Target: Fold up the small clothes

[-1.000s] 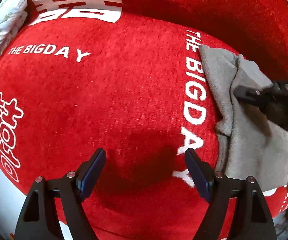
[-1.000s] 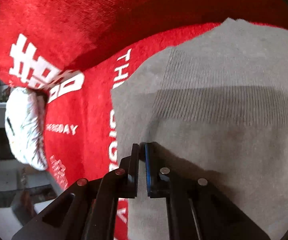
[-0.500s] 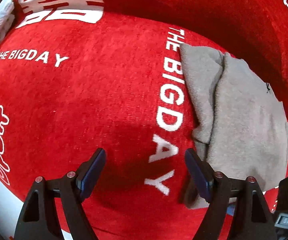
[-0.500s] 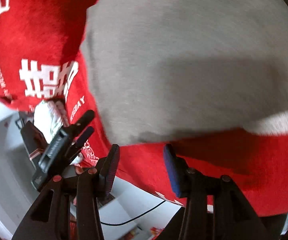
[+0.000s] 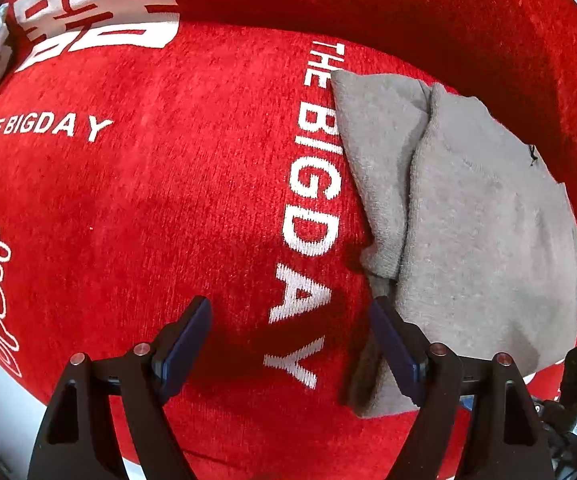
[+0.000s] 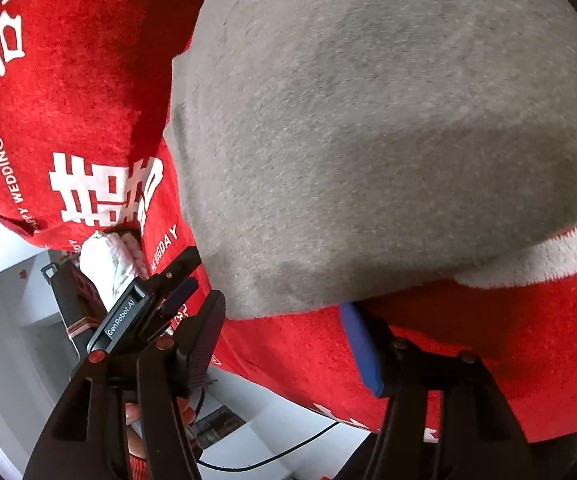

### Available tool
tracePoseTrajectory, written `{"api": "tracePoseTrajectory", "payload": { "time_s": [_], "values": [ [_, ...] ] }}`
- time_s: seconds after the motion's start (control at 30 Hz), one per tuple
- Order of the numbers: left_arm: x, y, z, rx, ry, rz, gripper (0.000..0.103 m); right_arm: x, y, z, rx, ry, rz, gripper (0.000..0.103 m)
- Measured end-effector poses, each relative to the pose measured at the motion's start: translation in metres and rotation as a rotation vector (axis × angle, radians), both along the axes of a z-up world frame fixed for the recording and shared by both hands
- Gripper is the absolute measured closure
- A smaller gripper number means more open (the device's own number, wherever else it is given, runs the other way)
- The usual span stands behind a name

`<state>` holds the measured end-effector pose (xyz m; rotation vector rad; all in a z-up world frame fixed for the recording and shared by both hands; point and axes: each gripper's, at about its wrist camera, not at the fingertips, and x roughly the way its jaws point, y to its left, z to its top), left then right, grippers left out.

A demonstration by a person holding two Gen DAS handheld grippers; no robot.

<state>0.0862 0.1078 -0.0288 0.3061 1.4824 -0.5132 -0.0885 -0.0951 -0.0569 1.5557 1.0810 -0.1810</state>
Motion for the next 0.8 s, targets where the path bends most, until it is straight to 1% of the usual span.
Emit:
{"api": "tracePoseTrajectory", "payload": {
  "time_s": [0.03,0.13,0.17,0.33,0.6,0.63,0.7,0.8],
  "values": [
    [0.000,-0.001,0.000,0.006,-0.005,-0.002,0.000,-0.002,0.000,0.000,-0.001,-0.001,-0.005,0.039],
    [-0.001,-0.004,-0.001,0.006,-0.011,-0.012,0.000,-0.003,0.000,0.000,-0.001,-0.011,-0.015,0.030],
    [-0.001,-0.007,-0.002,0.007,-0.010,-0.013,0.000,-0.003,0.000,0.001,-0.003,-0.014,-0.016,0.029],
    [0.002,-0.009,-0.002,-0.007,-0.013,-0.012,0.000,-0.008,-0.001,0.001,-0.001,-0.016,-0.043,0.028],
    [0.027,-0.001,-0.009,-0.004,0.016,0.057,0.000,-0.019,-0.002,-0.003,0.027,-0.037,-0.123,0.028],
    [0.030,-0.001,-0.011,-0.015,0.033,0.064,0.000,-0.019,-0.003,-0.004,0.028,-0.042,-0.135,0.028],
    [0.035,0.002,-0.012,-0.071,0.088,0.072,0.000,-0.018,-0.004,-0.006,0.032,-0.054,-0.166,0.027],
    [0.039,0.001,-0.012,-0.153,0.138,0.090,0.000,-0.013,-0.005,-0.010,0.046,-0.077,-0.219,0.026]
  ]
}}
